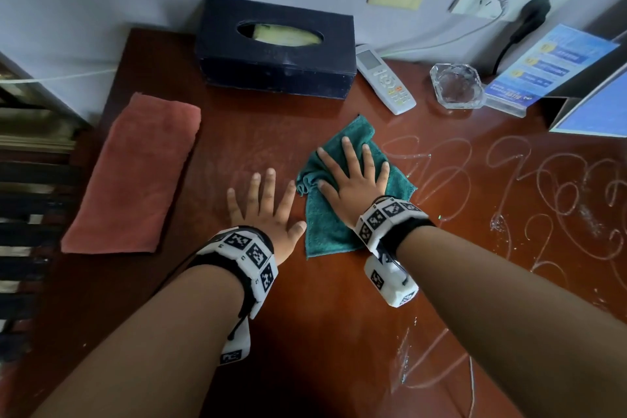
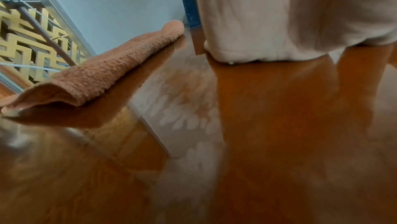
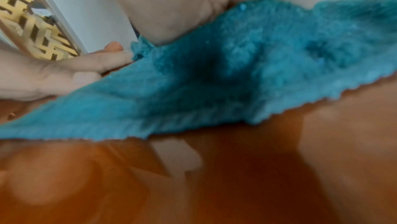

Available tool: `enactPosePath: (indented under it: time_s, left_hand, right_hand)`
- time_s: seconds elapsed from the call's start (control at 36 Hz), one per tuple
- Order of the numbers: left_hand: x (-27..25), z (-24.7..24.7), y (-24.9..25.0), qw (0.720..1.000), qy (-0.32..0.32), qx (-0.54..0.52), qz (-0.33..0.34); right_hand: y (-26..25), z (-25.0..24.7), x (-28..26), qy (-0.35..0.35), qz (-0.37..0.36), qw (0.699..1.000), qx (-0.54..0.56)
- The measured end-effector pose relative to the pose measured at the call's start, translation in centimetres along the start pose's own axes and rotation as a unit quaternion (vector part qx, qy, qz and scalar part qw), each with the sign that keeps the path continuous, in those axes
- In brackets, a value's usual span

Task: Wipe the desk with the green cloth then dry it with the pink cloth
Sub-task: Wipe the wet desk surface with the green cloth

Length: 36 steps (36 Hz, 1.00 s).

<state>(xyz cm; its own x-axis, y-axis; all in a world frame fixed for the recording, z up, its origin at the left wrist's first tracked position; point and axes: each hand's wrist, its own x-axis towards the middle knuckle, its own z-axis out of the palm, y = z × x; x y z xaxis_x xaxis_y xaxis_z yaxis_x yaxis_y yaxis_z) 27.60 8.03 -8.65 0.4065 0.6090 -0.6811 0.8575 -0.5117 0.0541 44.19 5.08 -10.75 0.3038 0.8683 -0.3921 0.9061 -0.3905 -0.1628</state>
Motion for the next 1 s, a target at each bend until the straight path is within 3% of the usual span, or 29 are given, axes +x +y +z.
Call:
enactPosePath:
  time_s: [0.58,0.83,0.92,1.0]
  left_hand:
    - [0.0,-0.5,0.1,1.0,-0.018,-0.009,-0.002]
    - [0.1,-0.8,-0.1,0.999,-0.035,-0.019,0.007]
    - [0.0,-1.0,-0.1,0.999,-0.036,-0.018,0.011]
    - [0.0,-1.1,-0.2,0.999,-0.042,-0.017,0.014]
  right_hand:
    - [-0.1,-2.4,4.7,0.018,0.134,0.988,0.075]
    - [1.0,-3.1,3.8,-0.015,0.267,0.952,0.151]
    - [1.4,-3.8,3.3,-0.026,0.257,0.946,0.197]
    - [2.2,-4.7,2.1,-0.013,0.2,0.96,0.197]
